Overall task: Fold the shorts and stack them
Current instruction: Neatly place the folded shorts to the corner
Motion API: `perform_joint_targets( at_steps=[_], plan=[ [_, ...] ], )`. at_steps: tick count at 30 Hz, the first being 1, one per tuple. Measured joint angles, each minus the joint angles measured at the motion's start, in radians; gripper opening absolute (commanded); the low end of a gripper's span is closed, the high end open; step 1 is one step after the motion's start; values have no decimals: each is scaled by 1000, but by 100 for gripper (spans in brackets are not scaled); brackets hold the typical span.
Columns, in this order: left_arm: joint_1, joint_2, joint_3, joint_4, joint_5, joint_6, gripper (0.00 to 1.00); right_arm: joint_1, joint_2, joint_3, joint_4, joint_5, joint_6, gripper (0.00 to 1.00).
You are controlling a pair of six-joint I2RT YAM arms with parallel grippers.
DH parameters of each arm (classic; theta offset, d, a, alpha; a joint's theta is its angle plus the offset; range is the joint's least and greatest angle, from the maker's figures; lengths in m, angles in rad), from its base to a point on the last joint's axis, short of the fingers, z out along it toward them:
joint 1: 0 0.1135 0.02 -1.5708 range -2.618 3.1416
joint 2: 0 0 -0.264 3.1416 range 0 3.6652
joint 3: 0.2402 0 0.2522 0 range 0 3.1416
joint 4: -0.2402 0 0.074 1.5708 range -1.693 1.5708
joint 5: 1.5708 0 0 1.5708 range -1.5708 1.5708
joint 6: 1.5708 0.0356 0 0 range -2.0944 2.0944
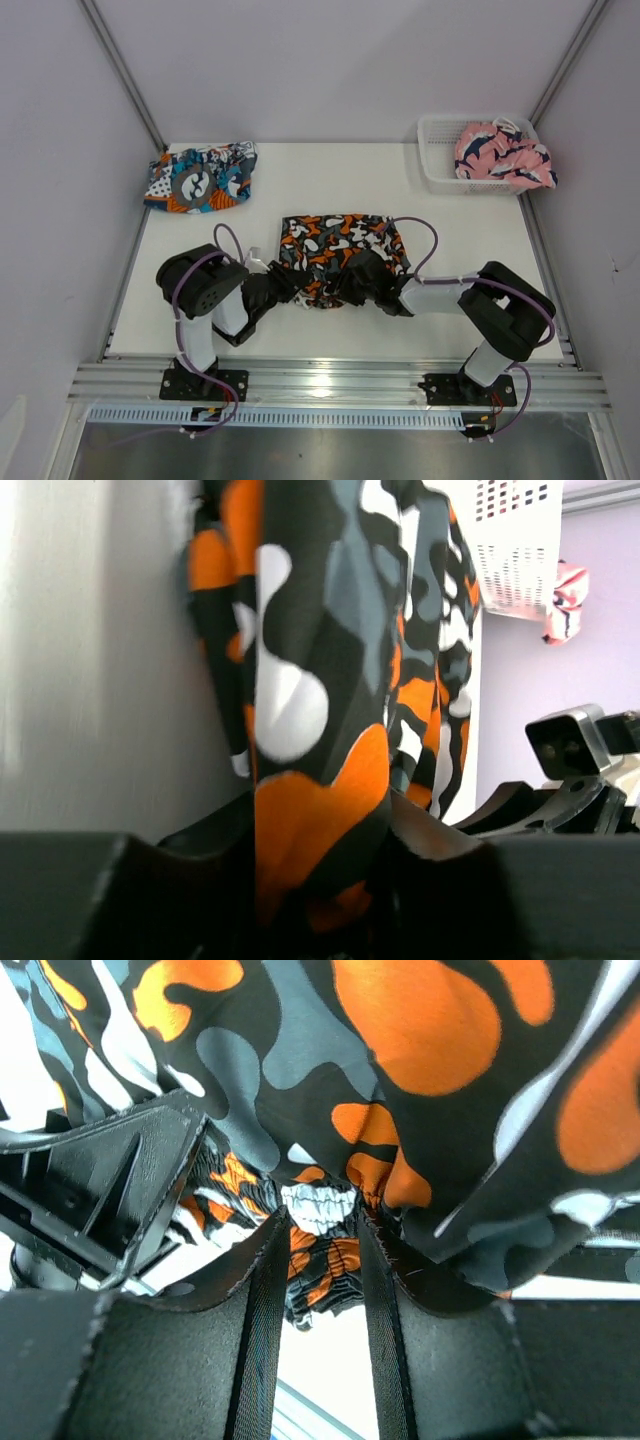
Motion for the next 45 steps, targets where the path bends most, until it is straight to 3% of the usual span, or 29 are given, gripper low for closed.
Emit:
perform_joint_targets(
  at_steps=[7, 12, 13, 16, 20, 31, 45],
  plan=[
    [38, -13, -10, 8, 77, 48, 1, -1, -35, -20, -27, -3, -4, 40],
    [56, -212, 10, -212, 100, 154, 0, 0, -72, -21, -66, -1, -21, 53],
    [60, -272, 27, -286, 98, 185, 0, 0, -89, -21, -81, 4, -27, 60],
    [70, -401, 143, -546, 61, 278, 0, 0, -148, -21, -147, 27, -53, 64],
    [120, -431, 342, -784, 34, 379, 0, -2, -256, -21, -246, 65, -87, 64],
    [251, -40, 989, -1357, 2, 725, 0, -21, -584, -21, -431, 150, -149, 66],
    [418, 251, 1580, -1737, 56, 963, 0, -64, -587, 31, -566, 142, -207, 66]
  ],
)
